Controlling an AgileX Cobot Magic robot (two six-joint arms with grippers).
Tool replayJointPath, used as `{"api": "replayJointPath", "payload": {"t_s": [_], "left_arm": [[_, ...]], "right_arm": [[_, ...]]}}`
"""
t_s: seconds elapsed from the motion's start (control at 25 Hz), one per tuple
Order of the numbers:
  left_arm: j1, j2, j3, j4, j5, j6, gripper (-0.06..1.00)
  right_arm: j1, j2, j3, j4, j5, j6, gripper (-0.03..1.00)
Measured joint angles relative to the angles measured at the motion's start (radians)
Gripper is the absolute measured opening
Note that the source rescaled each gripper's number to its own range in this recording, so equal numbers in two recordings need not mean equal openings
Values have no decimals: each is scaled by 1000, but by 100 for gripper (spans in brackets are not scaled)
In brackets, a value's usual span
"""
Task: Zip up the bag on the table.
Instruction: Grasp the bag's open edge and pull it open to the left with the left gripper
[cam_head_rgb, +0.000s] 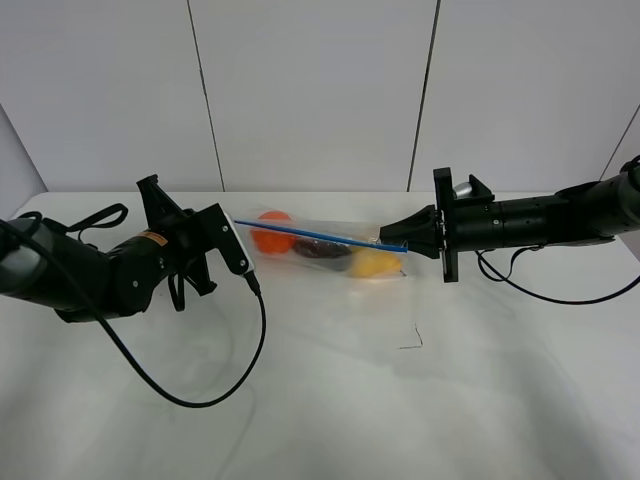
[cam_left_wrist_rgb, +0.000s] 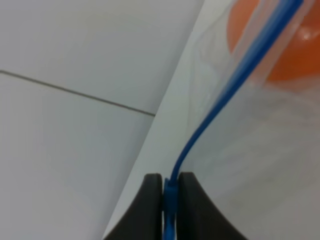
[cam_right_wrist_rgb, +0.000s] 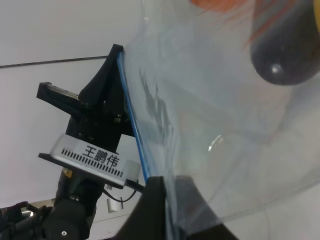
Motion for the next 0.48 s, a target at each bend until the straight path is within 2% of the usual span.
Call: {"api": "replayJointPath", "payload": {"t_s": [0.48], "left_arm": [[57, 0, 1, 28, 15, -4, 0]], "right_arm": [[6, 0, 0, 4, -1, 0, 0]]}}
